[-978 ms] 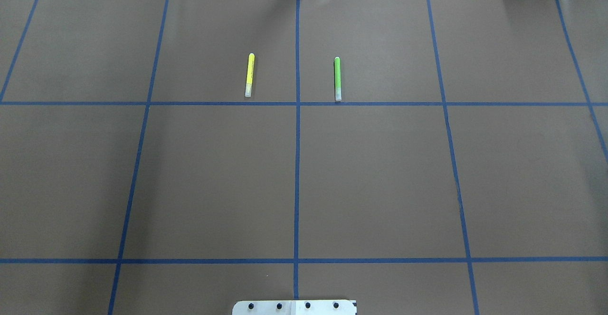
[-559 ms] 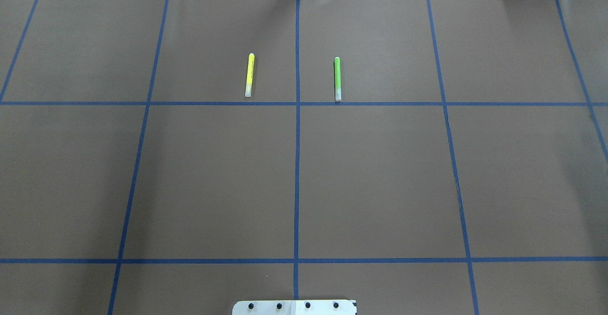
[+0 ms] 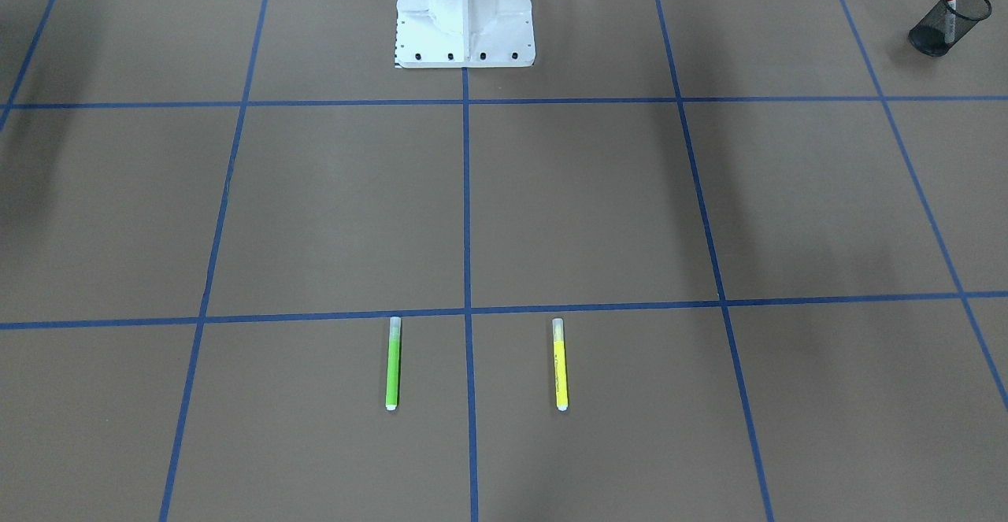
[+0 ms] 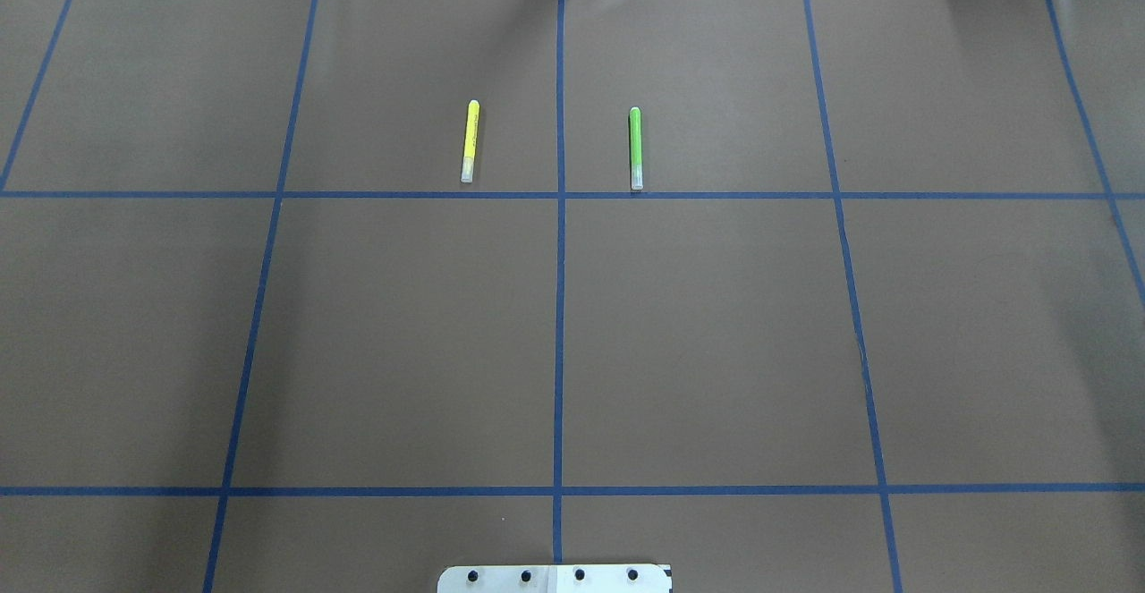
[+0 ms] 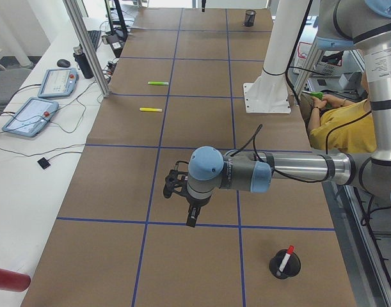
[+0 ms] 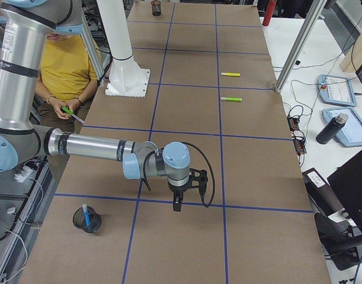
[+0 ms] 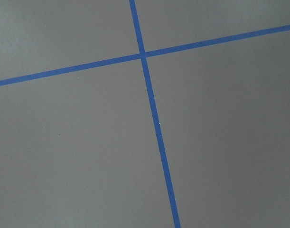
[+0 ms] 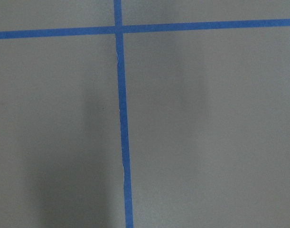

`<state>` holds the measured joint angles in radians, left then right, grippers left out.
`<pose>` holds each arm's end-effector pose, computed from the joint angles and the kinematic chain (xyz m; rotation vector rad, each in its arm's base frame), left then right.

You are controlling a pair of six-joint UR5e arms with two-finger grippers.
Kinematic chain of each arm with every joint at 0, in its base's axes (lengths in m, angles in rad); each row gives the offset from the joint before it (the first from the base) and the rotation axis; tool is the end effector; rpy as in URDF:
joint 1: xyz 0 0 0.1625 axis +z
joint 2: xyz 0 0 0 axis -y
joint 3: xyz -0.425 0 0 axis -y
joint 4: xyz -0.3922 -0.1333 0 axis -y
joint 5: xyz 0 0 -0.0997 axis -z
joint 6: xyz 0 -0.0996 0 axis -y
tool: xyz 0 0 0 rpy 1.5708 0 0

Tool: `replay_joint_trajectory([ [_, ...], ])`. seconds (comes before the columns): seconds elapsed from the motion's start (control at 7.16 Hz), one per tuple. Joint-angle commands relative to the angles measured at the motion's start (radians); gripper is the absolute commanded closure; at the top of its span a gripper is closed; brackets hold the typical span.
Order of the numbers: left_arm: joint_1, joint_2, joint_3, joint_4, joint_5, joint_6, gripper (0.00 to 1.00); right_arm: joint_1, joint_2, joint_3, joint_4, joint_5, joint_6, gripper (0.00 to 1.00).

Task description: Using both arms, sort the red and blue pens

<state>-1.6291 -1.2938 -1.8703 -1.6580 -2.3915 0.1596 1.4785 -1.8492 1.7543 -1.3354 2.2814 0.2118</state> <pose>-0.0826 -0.3782 0.6190 0.1922 0.8044 0.1405 0.0327 -0.3876 0.6691 0.0255 -0.7217 0.0644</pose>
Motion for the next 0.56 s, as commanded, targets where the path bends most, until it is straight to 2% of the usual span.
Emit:
replay_joint_trajectory([
  [0.0, 0.000, -0.001, 0.000, 0.000, 0.000, 0.001, 0.00, 0.000, -0.004, 0.112, -0.161, 0.001, -0.041, 0.00],
  [0.14, 0.000, 0.001, 0.000, -0.002, 0.000, 0.002, 0.00, 0.018, -0.014, 0.126, -0.195, -0.006, -0.105, 0.00],
  [0.42, 0.000, -0.001, 0.000, 0.000, 0.000, 0.002, 0.00, 0.020, -0.018, 0.125, -0.191, -0.023, -0.112, 0.00],
])
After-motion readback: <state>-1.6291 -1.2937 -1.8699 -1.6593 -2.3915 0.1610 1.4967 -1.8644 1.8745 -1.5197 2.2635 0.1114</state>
